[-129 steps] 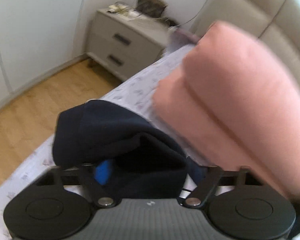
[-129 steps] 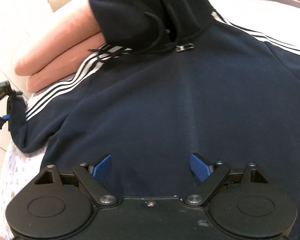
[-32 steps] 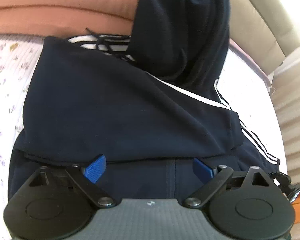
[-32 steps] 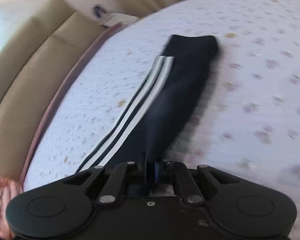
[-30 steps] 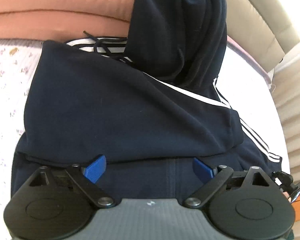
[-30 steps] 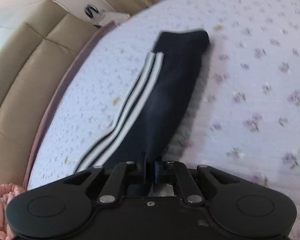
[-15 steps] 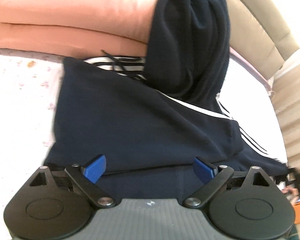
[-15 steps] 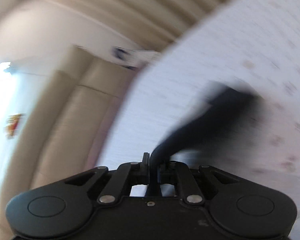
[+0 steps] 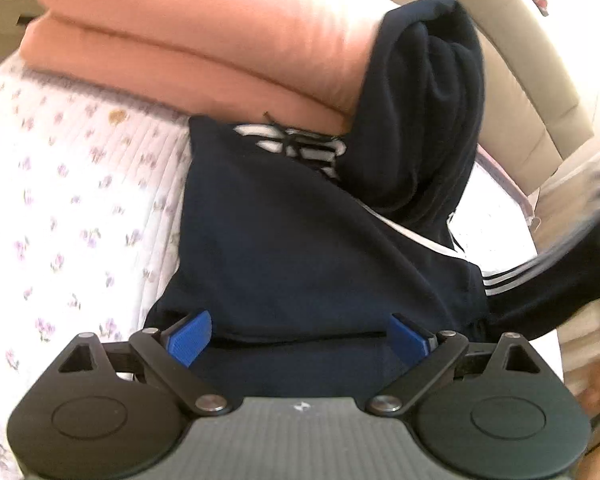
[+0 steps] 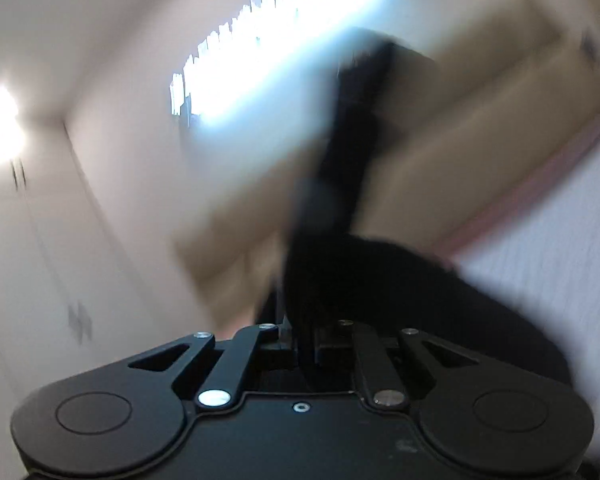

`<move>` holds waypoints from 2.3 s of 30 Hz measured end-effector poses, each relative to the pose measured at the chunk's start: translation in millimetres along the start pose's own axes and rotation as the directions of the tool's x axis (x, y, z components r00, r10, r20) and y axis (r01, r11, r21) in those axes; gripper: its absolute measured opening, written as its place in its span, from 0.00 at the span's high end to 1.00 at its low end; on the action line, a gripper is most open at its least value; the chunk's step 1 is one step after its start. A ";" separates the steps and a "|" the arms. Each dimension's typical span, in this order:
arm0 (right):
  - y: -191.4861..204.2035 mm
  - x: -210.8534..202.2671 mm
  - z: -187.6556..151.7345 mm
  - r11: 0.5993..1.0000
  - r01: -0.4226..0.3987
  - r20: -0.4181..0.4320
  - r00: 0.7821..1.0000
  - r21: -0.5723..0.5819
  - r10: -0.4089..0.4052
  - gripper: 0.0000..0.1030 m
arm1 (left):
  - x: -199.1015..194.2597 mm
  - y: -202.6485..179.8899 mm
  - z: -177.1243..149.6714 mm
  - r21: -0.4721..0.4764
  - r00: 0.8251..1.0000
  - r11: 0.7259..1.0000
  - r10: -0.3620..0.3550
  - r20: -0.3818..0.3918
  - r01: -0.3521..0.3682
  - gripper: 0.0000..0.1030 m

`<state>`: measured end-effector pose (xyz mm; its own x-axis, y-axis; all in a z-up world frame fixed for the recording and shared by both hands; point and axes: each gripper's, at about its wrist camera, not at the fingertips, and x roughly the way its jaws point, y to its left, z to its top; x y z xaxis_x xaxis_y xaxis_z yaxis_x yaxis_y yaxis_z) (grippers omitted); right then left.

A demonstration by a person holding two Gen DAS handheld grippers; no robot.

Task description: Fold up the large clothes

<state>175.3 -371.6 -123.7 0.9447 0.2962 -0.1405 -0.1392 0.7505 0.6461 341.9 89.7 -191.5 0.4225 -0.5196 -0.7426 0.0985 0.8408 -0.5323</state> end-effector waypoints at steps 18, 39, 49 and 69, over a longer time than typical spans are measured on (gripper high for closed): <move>91.5 115.0 -163.8 0.686 -0.146 -0.513 0.775 -0.713 -0.369 0.21 | 22.2 49.1 2.8 0.039 0.987 0.986 -0.159 -0.017 0.160 0.07; 182.1 132.7 -186.2 0.618 -0.199 -0.479 0.815 -0.761 -0.326 0.15 | -19.5 77.5 25.1 -0.056 0.974 0.984 -0.159 0.159 0.170 0.07; 126.9 149.5 -159.8 0.876 0.008 -0.509 0.812 -0.482 -0.287 0.07 | -18.9 80.1 27.2 -0.068 0.973 0.981 -0.170 0.155 0.182 0.07; 160.2 230.2 38.4 0.773 0.188 -0.215 0.897 -0.606 -0.386 0.04 | 2.4 71.0 22.0 -0.010 0.989 0.992 -0.127 0.072 0.128 0.05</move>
<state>381.9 -205.8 -23.7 0.8372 0.1028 -0.5372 -0.1102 0.9937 0.0184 369.8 151.5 -222.1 0.4708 -0.6095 -0.6379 0.1421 0.7660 -0.6269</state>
